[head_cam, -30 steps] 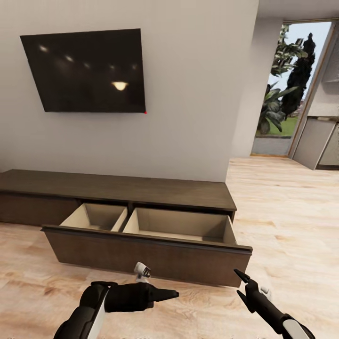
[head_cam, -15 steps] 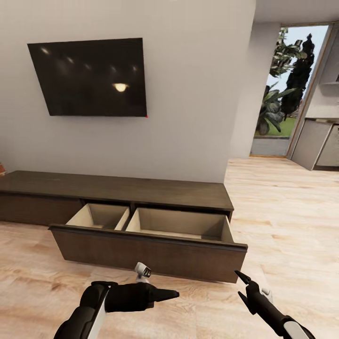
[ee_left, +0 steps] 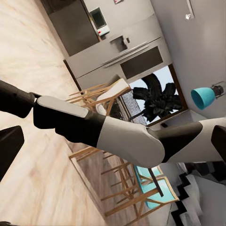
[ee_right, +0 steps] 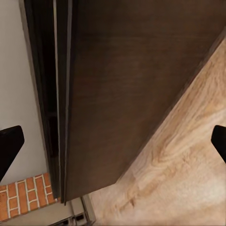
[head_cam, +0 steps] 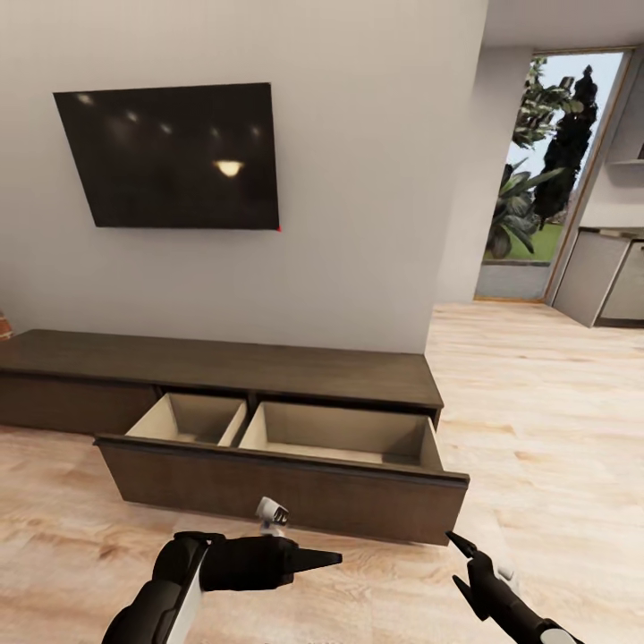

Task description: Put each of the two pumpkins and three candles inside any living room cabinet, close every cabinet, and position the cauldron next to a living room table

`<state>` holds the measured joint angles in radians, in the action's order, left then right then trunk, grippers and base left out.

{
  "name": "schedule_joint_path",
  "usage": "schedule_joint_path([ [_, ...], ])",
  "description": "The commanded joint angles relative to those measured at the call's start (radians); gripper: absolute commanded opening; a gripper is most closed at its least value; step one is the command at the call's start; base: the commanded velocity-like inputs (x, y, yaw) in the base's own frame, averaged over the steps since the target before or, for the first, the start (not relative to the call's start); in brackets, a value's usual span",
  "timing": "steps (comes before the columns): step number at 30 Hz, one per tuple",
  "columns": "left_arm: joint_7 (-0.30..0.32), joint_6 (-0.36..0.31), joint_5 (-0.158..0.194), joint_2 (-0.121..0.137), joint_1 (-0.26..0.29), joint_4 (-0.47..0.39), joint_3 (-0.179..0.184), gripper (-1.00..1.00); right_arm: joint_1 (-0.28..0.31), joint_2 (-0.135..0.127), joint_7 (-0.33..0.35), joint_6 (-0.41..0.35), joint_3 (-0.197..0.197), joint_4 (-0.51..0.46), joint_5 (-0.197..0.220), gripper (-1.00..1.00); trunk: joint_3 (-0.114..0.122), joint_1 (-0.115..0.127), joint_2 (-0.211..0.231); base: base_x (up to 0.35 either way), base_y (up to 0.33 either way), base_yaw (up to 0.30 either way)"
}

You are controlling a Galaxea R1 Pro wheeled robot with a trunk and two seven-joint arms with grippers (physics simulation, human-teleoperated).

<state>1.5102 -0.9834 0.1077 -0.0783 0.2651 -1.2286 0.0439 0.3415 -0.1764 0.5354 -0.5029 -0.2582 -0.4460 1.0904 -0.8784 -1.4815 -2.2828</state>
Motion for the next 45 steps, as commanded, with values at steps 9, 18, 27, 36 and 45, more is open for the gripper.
schedule_joint_path([
  [9,0.002,-0.011,0.001,0.0,0.0,0.0,0.002,1.0,0.001,0.0,0.001,-0.007,-0.004,0.013,0.006,1.0,0.024,0.031,0.056,-0.213,0.0,0.04],
  [18,0.001,-0.011,0.004,0.001,0.0,0.0,0.001,1.0,0.001,0.001,0.001,-0.005,-0.004,0.017,0.005,1.0,0.024,0.031,0.056,-0.107,-0.021,0.274],
  [27,0.003,-0.01,0.004,0.002,0.0,0.0,-0.003,1.0,0.001,0.003,0.0,-0.005,-0.004,0.016,0.005,1.0,0.024,0.031,0.056,-0.196,-0.202,0.291],
  [36,0.004,-0.008,0.005,0.002,0.0,-0.003,-0.012,1.0,0.001,0.004,0.0,-0.004,-0.005,0.018,-0.046,1.0,0.024,0.031,0.056,-0.086,-0.192,0.291],
  [45,0.005,-0.006,0.005,0.002,-0.001,-0.003,-0.014,1.0,0.001,0.003,-0.001,-0.003,-0.006,0.018,-0.064,1.0,0.024,0.031,0.056,-0.002,-0.013,0.292],
])
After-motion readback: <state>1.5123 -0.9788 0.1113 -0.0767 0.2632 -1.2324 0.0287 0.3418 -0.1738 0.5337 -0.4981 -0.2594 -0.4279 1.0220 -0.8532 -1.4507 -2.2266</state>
